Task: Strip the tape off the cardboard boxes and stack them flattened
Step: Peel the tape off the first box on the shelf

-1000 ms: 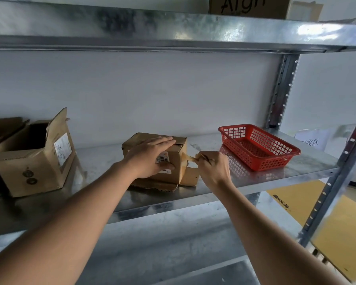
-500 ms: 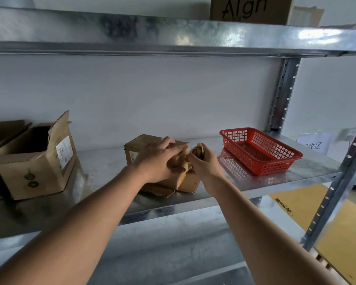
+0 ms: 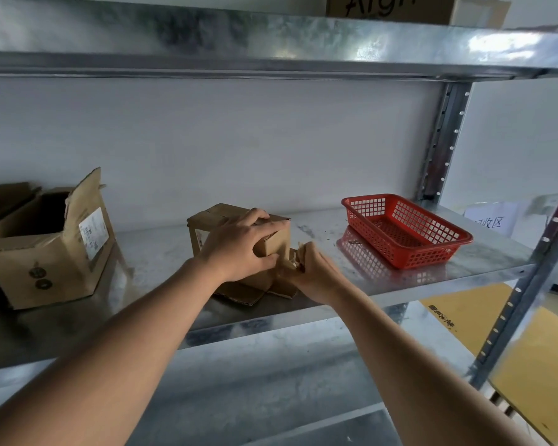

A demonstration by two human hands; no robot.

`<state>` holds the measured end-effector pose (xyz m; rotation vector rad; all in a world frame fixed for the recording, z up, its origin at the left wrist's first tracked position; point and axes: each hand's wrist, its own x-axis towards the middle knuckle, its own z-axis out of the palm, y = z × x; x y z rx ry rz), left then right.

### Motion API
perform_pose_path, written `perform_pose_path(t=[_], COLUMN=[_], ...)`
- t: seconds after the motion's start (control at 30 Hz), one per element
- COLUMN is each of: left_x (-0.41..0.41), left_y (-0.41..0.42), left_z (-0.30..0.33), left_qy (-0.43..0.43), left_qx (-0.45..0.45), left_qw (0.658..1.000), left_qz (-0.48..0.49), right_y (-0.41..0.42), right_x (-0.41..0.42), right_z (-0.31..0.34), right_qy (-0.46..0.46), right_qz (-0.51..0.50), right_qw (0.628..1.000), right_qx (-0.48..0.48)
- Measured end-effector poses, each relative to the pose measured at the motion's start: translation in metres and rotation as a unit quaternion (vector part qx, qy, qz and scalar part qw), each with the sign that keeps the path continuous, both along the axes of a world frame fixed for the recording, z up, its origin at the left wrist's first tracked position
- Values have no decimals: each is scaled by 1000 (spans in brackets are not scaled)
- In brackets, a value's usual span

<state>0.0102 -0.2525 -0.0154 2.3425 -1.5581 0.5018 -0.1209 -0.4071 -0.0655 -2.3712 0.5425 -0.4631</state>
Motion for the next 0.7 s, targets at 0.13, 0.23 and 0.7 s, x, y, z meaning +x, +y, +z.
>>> perform_pose_path(t=[0.13,0.23,0.7], left_x=[0,0,2], left_y=[1,1,-1], left_z=[-1,-1,-6], left_qy=[1,6,17], left_qx=[-13,-16,-58], left_qw=[1000,1000,998], left_qz=[10,13,-1], right_y=[10,16,9], right_x=[4,3,-2], right_z=[9,13,8], right_qy=[127,172,80], right_qz=[30,41,2], right_qw=[976,956,978], right_qx=[-176,-236,-191])
